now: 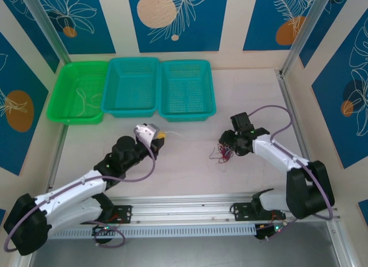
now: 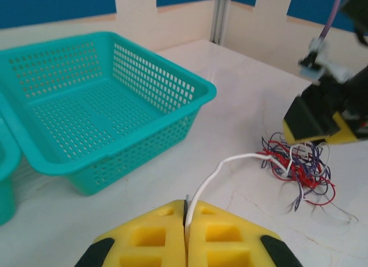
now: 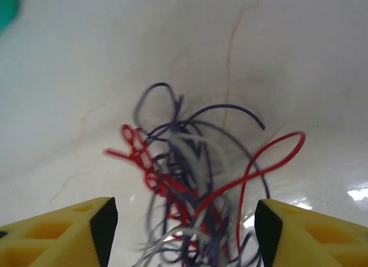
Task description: Untangle the cables
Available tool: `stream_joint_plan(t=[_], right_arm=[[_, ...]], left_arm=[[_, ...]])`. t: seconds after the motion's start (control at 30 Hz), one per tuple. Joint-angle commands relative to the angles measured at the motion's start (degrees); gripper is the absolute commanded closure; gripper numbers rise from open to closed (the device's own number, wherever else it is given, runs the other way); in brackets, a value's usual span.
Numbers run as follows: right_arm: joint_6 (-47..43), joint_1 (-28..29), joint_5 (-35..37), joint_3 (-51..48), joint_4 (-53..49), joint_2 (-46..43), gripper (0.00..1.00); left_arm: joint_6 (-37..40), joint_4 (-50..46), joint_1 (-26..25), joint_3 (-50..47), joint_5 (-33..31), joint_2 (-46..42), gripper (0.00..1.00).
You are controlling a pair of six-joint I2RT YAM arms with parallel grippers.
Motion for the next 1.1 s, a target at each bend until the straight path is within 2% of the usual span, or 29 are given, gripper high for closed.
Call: stream_joint_plan(t=[0.0, 0.07, 0.13, 0.27, 0.33, 0.43, 0.5, 0.67, 0.77, 0.93, 1.07], right_arm=[[1.0, -0.7, -5.7, 3.1, 0.6, 5.6, 0.38], [2.4, -0.8, -4.2, 4.8, -1.1, 9.2, 0.41], [3.7, -1.9, -0.2, 5.2, -2.4, 11.1, 0.43], [6.0, -8.7, 2.8, 3.2, -2.3, 10.7, 0.52], [7.0, -13.5, 3.0, 1.4, -1.2, 9.0, 0.56], [7.4, -19.0, 1.8, -0.9, 0.6, 6.8, 0.61], [7.1, -20.6, 1.7, -1.3, 0.9, 6.0, 0.63], [7.5, -23.8, 3.1, -1.4, 0.4, 3.5, 0.7], [7.3, -25.8, 0.9, -2.3, 2.0, 0.9, 0.77], [3.5, -23.2, -4.7, -2.2, 3.2, -1.9, 0.83], [1.9, -18.9, -5.9, -2.0, 2.5, -4.1, 0.81]], left_arm=[[1.9, -3.0, 0.4, -1.7, -3.8, -3.6, 1.0], [1.9, -5.1, 0.4, -1.8, -5.9, -5.3, 1.0], [1.0, -8.9, 0.4, -1.4, -11.2, -7.7, 1.0], [-3.0, -23.0, 1.6, 2.0, -31.0, -13.3, 1.0], [-5.5, -30.9, 4.7, 4.3, -36.8, -16.0, 1.0], [-7.9, -36.5, 11.2, 5.3, -34.3, -19.2, 1.0], [-9.1, -37.2, 14.3, 5.0, -31.4, -20.7, 1.0], [-12.2, -40.0, 17.6, 5.7, -31.1, -20.4, 1.0], [-13.4, -40.8, 18.8, 6.5, -30.1, -19.7, 1.0], [-11.9, -34.2, 19.8, 7.3, -18.9, -18.7, 1.0], [-9.7, -33.4, 20.2, 12.4, -19.2, -16.1, 1.0]])
